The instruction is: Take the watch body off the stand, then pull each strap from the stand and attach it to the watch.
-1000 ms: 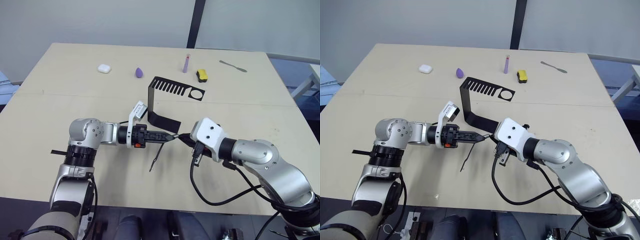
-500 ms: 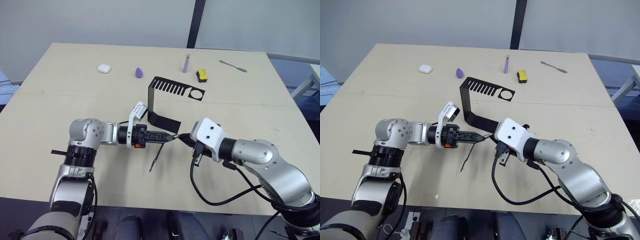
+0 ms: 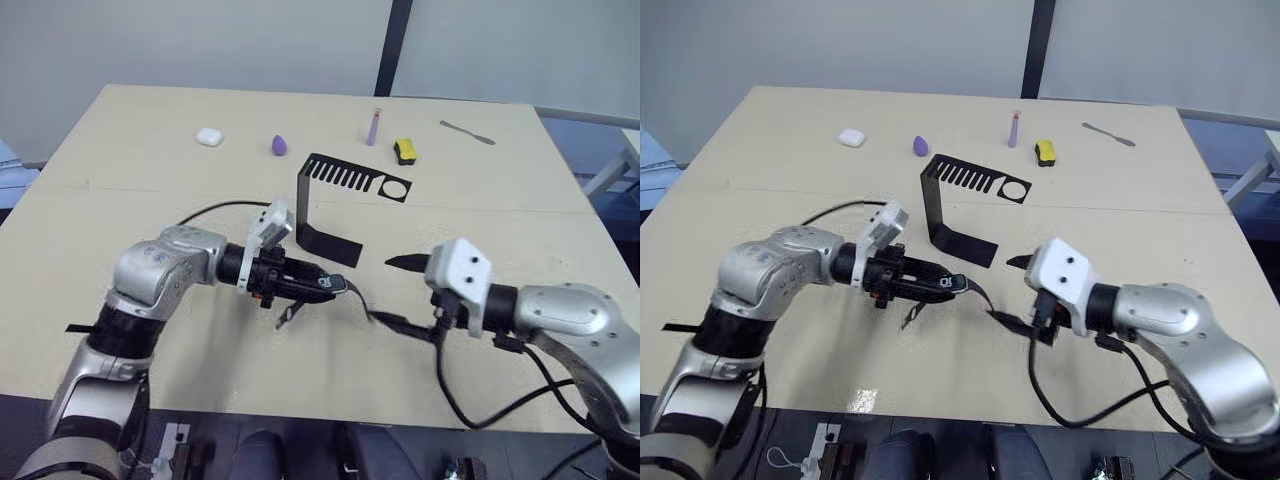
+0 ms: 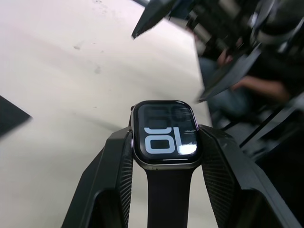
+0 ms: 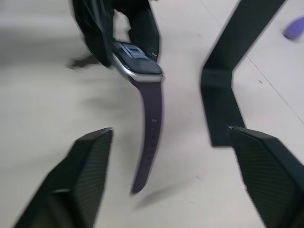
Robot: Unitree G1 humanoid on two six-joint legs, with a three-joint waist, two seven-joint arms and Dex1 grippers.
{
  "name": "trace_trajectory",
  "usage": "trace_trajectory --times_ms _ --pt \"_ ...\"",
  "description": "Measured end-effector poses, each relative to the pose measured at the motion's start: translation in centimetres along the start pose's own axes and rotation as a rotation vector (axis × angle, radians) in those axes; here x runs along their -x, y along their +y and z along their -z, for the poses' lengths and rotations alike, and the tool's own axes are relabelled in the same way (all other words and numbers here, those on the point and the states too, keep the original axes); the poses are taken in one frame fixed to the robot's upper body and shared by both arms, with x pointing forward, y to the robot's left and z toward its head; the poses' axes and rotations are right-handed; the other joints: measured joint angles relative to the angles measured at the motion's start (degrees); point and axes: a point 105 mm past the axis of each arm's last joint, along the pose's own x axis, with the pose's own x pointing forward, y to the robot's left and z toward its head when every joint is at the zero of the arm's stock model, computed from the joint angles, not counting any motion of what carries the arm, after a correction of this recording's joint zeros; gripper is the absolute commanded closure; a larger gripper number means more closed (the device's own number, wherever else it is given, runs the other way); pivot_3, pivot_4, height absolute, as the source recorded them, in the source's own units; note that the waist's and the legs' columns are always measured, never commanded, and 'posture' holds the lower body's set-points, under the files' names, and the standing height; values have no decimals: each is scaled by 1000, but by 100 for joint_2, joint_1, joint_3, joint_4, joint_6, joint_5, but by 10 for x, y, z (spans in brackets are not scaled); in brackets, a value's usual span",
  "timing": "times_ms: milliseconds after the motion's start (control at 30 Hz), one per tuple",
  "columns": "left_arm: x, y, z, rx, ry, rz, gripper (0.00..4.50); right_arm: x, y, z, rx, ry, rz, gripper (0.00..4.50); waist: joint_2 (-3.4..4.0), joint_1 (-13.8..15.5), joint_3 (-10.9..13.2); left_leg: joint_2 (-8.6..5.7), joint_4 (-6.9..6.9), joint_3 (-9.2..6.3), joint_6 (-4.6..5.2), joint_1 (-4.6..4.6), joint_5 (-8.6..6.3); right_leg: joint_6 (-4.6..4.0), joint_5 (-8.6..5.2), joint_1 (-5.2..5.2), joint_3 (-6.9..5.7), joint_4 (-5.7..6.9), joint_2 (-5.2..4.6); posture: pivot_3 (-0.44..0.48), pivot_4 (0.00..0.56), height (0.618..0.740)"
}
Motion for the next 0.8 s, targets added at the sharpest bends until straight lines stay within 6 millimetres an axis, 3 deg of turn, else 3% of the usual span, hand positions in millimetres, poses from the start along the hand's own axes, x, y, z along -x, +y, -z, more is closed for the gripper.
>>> trace_trajectory --times_ms 167,333,567,800 --pt "-8 -4 21 -477 96 -41 2921 11 8 -6 -27 -48 -59 61 0 4 0 0 1 0 11 -3 -5 2 2 2 1 -6 0 0 150 740" --pt "-9 3 6 -864 60 -156 2921 11 15 -12 -21 -88 -101 61 0 16 0 0 2 0 48 -9 -25 18 11 7 2 -26 0 0 150 740" --pt "-5 2 8 -1100 43 -184 2921 10 15 -14 25 -87 -101 61 0 8 0 1 4 4 44 -9 -23 22 13 6 4 -28 0 0 150 740" --pt "-4 0 7 -1118 25 -184 2921 7 11 -10 47 -76 -80 61 0 8 0 1 9 4 34 -8 -17 23 14 7 4 -23 0 0 150 740"
